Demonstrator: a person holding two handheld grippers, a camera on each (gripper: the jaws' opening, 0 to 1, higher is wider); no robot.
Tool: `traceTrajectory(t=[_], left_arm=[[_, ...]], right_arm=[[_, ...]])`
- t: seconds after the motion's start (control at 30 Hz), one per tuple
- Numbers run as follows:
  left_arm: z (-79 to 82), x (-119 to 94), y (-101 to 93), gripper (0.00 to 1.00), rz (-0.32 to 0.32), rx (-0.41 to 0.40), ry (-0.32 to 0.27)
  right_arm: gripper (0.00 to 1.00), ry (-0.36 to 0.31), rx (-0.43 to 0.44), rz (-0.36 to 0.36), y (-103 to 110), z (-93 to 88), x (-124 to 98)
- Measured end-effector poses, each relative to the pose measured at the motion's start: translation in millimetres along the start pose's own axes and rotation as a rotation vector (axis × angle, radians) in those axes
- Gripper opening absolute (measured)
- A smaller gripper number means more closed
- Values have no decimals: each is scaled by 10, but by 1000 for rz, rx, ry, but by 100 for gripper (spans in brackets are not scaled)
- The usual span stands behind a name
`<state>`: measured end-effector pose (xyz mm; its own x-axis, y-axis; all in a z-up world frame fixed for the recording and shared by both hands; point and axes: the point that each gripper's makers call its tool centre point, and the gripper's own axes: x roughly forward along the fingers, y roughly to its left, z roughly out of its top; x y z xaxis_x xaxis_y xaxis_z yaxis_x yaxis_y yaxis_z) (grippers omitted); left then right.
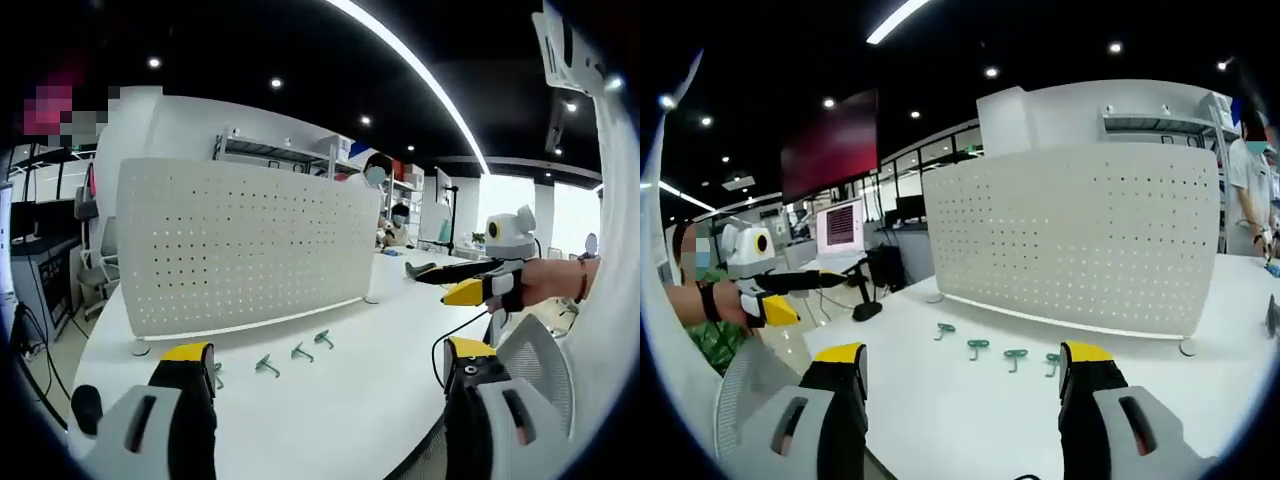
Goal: Insert the hook assembly into the mounting plate slot until the hook locks in place.
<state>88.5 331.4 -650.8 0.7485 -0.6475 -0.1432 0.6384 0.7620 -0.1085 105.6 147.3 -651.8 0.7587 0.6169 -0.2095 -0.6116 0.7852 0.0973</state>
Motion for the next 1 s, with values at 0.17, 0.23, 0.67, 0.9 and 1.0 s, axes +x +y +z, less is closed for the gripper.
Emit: traceTrajectory(t=[0.17, 0.23, 0.67, 0.9, 1.0], left_arm=[[8, -3, -12, 97, -2, -3, -4], [6, -6, -10, 97, -2, -4, -1], [-33, -19, -19, 97, -4, -2, 16], [-45, -26, 9, 96, 2, -4, 21], [-35, -14, 22, 96, 5, -9, 17]], right_arm=[[80, 8, -5, 5, 12, -33, 8], [80, 4, 2, 4, 16, -25, 5], [80, -6, 9, 4, 19, 26, 11], [80, 9, 5, 13, 22, -9, 33], [79, 11, 3, 19, 34, -9, 39]])
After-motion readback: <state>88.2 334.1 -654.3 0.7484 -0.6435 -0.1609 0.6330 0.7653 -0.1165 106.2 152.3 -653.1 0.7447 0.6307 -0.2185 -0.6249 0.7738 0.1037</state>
